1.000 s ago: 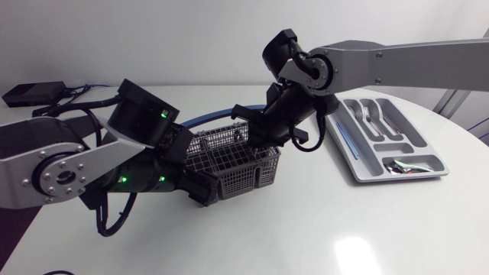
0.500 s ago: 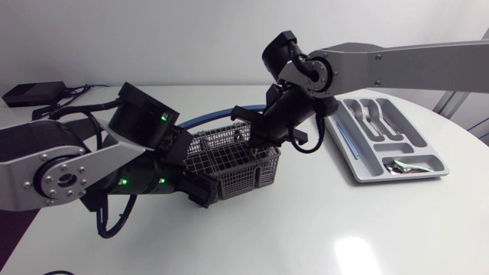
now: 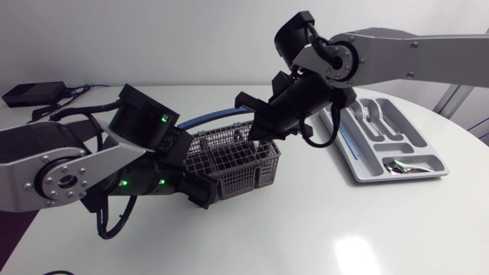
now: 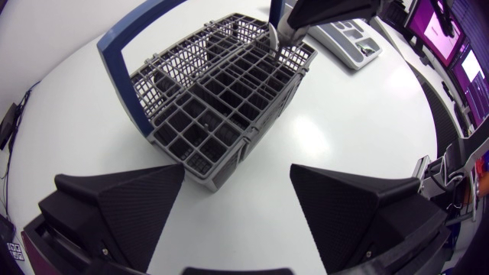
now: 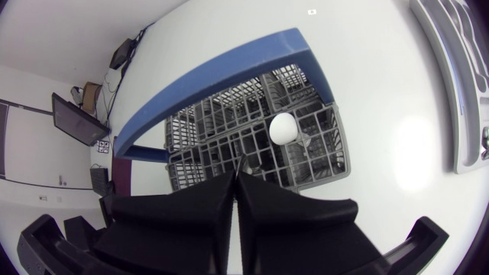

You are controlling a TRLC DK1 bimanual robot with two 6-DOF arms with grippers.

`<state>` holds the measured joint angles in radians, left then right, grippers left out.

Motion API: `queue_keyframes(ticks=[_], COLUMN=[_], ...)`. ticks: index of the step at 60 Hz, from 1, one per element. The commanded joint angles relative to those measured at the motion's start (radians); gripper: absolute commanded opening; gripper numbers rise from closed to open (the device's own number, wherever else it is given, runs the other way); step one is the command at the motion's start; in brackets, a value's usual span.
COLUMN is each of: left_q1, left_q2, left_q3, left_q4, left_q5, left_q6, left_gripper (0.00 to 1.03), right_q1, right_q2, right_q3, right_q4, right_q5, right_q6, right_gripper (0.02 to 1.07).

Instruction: Unload the cutlery basket into the drawer organizer.

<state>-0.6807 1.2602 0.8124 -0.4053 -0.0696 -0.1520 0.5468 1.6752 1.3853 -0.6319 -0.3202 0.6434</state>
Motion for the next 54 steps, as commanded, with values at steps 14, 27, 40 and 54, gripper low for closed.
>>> queue_keyframes(ticks=[14,27,40,54], left_q1=[0.006,0.0,-0.016,-0.054], left_q2=[0.007,0.007,-0.001,-0.001], left_q3=[-0.016,-0.007,0.03,0.09], left_q4=[0.008,0.006,-0.012,-0.035], left_q5=[-0.007,-0.009,-0.009,-0.01], left_q6=[0.012,0.011,0.008,0.002], left_gripper=[0.97,0.97,0.97,0.97], right_q1=[-0.024,-0.05,-0.116,-0.298], right_q2=[-0.146,-0.22,-0.298,-0.345], right_q3=[-0.019,-0.017,-0.015,-0.025], right_q4=[-0.051,-0.08,-0.147,-0.272], right_q5=[-0.062,-0.112,-0.138,-0.207], right_q6=[-0.013,-0.028,-0.079,-0.232], right_gripper=[0.08,0.08,0.08,0.08])
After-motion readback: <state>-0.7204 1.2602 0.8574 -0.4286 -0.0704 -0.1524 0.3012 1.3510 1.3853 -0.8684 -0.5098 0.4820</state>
